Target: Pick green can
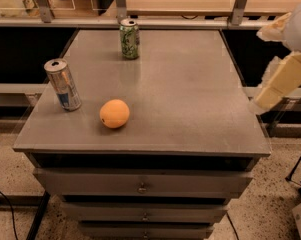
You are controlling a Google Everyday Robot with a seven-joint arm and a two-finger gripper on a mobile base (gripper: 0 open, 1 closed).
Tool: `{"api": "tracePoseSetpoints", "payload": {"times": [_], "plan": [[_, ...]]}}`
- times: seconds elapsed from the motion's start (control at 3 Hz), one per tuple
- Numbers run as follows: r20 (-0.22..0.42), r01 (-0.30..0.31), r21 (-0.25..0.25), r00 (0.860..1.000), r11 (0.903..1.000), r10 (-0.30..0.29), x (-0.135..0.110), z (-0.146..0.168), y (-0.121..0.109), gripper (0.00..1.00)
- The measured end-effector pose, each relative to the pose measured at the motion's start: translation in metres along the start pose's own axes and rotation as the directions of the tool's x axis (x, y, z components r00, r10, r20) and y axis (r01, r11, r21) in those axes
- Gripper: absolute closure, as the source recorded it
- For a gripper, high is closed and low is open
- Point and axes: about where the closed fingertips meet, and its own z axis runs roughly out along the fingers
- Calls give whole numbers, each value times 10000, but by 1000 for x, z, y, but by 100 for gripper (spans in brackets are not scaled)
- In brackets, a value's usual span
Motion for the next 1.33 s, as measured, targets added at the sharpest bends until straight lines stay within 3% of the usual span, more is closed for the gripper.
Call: {"api": "tracePoseSetpoints", "payload": {"times": [0.33, 0.67, 1.33], "plan": [[1564, -746, -26, 9849, 9972, 741, -27, 31, -42, 0], [2103, -726, 446, 9757, 9964, 616, -63, 51, -75, 0], [2243, -826, 524, 9721, 9952, 688, -70, 67, -81, 0]]}}
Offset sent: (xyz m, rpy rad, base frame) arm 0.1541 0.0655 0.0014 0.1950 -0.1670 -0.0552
